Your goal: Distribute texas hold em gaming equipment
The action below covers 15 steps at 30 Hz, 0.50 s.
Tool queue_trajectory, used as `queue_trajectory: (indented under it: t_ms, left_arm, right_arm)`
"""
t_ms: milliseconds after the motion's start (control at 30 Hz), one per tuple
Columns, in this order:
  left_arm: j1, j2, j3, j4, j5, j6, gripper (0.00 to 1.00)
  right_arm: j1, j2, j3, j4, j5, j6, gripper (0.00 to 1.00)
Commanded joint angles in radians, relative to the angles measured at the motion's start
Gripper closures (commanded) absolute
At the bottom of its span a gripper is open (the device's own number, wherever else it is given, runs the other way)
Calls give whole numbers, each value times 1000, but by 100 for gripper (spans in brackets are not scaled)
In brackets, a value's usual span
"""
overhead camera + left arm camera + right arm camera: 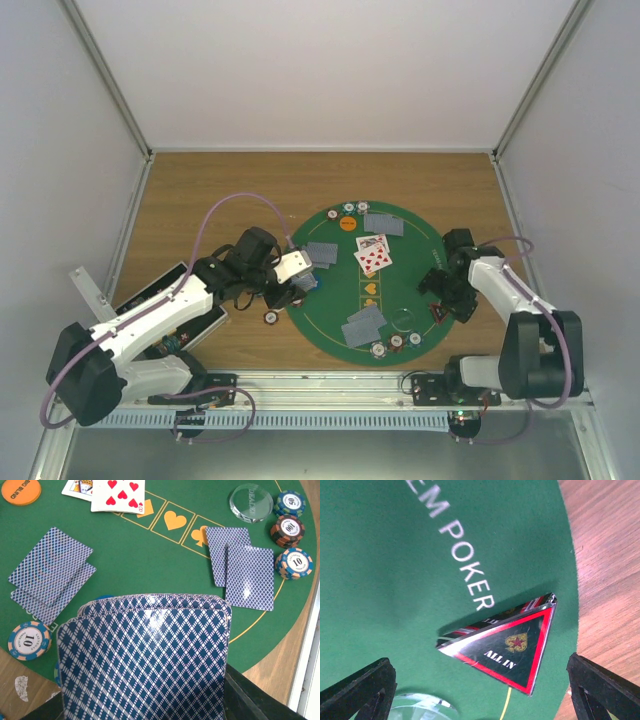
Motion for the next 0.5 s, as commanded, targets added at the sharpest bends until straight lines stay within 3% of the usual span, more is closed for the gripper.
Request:
queue_trajectory:
  t_ms: [0,467]
  left_arm:
    - [6,-18,-2,33,1,-5,47]
    - [6,-13,-2,35,5,-4,47]
  right_arm:
    - [-10,42,-46,38,-27,-34,6]
    - [-9,64,-99,93,-16,-33,19]
